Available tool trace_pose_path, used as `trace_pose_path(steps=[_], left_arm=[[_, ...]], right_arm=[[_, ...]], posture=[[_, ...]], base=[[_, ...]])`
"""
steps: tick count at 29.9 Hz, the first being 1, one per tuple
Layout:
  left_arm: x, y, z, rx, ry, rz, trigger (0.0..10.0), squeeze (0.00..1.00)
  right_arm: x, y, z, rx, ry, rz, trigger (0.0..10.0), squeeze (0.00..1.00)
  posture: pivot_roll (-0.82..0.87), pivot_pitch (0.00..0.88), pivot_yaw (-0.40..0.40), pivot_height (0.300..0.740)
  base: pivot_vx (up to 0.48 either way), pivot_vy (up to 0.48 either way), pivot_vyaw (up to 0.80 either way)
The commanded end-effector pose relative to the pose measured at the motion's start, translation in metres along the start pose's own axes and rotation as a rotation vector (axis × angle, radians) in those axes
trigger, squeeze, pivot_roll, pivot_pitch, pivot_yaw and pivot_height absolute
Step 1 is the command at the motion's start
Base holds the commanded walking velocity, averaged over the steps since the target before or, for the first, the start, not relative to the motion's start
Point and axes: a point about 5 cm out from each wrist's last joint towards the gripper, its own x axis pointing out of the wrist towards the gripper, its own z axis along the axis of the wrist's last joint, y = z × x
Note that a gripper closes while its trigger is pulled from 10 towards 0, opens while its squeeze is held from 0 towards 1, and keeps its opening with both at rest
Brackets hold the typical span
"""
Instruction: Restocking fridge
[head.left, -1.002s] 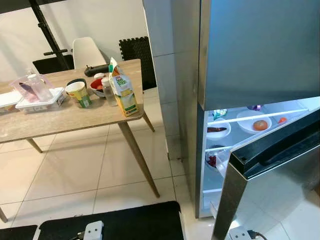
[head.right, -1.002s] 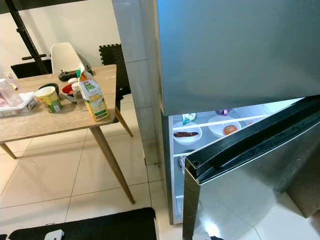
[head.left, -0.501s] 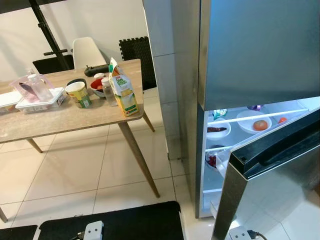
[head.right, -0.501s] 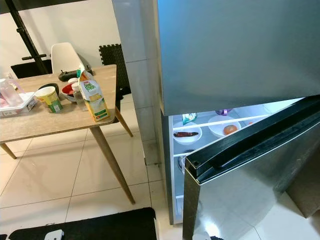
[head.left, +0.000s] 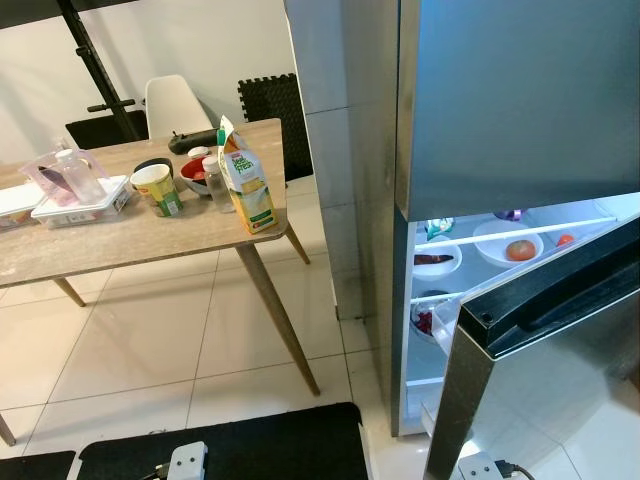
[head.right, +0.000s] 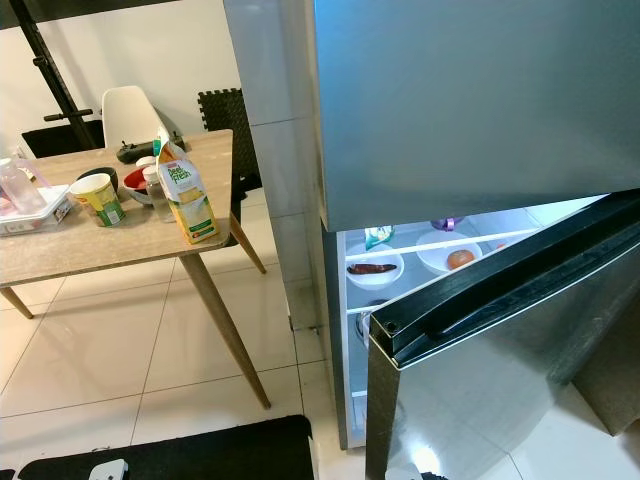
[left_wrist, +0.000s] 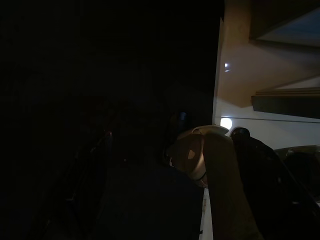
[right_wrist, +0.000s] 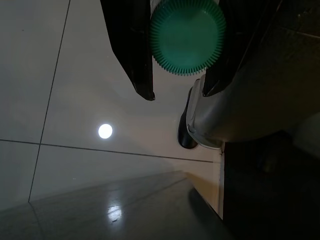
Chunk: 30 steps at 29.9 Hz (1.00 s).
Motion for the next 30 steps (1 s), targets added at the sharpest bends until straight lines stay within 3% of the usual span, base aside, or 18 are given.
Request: trace_pose_path(steps=[1, 30], left_arm=[[-0.0037, 0.0107, 0.0037, 0.021, -0.001, 0.025, 10.0, 0.0], [-0.0038, 0.011, 0.0035, 0.021, 0.0, 0.031, 10.0, 0.0]], right_arm=[[0.0004, 0.0072, 0.0004, 0.0, 0.004, 0.02, 10.0, 0.0], [0.0006, 0.0074, 0.002, -0.009, 0.001, 0.022, 10.0, 0.0]], posture=[[0.01, 0.0, 0.117, 0.74], [0.01, 0.0, 0.113, 0.74]], base=[[0.0, 0.0, 0.0], [0.0, 0.0, 0.0]])
